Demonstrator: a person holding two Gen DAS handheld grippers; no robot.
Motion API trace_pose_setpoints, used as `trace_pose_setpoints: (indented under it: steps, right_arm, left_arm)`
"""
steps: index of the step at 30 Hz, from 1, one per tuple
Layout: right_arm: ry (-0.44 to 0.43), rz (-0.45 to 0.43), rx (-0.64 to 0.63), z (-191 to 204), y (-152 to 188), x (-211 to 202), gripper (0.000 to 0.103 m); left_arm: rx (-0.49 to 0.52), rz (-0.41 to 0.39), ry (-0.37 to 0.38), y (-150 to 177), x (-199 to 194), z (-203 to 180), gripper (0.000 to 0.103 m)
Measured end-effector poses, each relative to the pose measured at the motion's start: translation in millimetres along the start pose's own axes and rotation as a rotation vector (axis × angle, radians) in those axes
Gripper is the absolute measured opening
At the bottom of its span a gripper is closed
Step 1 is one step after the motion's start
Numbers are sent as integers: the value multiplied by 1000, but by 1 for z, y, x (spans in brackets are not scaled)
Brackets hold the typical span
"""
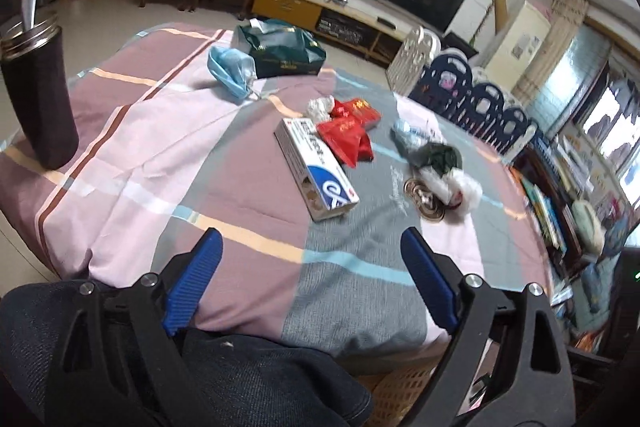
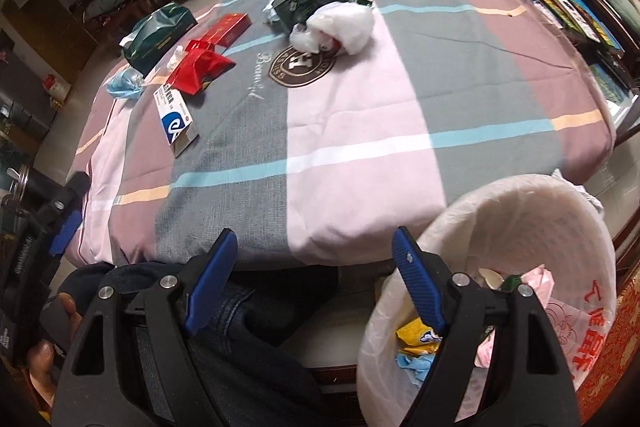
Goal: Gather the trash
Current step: 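Move both tools back over the table toward the white plastic bag and ointment box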
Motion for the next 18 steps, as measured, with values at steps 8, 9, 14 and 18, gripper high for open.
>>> trace_pose_setpoints:
  steps: [8,9,14,18]
  right_arm:
    - [17,-20,34,-13,-10,13,78]
    - [13,-13,48,-16,-12,15,78]
    - [25,-47,76,-20,-26,13,78]
    - [58,-91,70,-17,-50,17,78]
  left_arm:
    - [44,35,-69,-20,21,-12,95]
    - [43,52,-86,-24,30,-10,95]
    - [-101,65,-46,-50,77,20,95]
    - [-113,128,-52,-58,110,25,95]
Point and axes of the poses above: each gripper's, at about its wrist camera, not at the fingertips, and x roughly the way its jaws point, z to its left, y to its underside, the point moved 2 cm from there along x, roughly the way its jaws point, and after that the axes turned 10 degrees about y, right-handed, at the moved point
